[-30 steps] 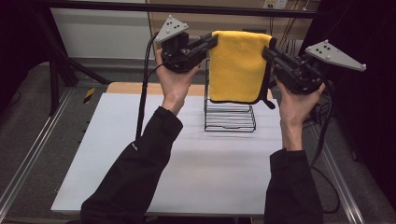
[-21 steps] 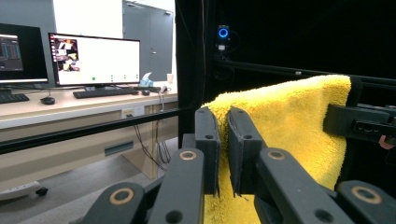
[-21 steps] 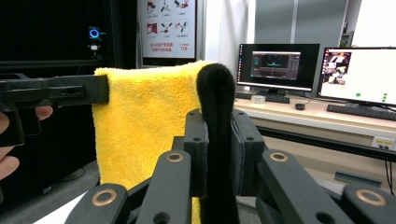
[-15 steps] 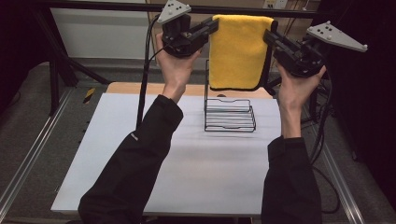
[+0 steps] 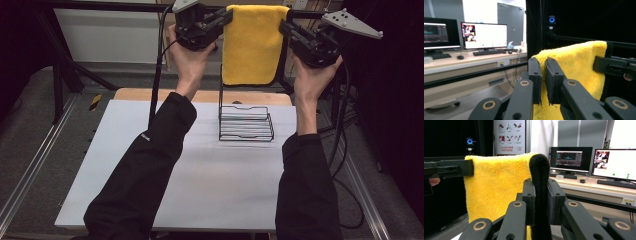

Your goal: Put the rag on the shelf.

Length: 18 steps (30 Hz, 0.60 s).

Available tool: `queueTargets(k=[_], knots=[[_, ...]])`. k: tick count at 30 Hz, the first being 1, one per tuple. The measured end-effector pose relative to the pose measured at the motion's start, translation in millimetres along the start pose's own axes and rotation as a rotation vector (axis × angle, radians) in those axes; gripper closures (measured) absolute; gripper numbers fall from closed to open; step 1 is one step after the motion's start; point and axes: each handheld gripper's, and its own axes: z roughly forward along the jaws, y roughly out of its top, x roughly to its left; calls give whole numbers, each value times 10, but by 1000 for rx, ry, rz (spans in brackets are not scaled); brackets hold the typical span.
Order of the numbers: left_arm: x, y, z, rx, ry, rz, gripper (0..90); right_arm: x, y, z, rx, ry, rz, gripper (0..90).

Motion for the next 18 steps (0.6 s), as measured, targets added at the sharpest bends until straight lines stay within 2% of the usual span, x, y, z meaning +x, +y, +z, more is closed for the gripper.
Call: queueTargets(k=[5,11,18], knots=[[73,-35,86,-4,10,8,835,-63,-33,125,-1,-4,0,793],[210,-116,186,12,8,-18,835,-108,-103,275,12,-8,-15,793],[291,-269,253,42,17,9,835,-151,-264,387,33,-3,-10,793]])
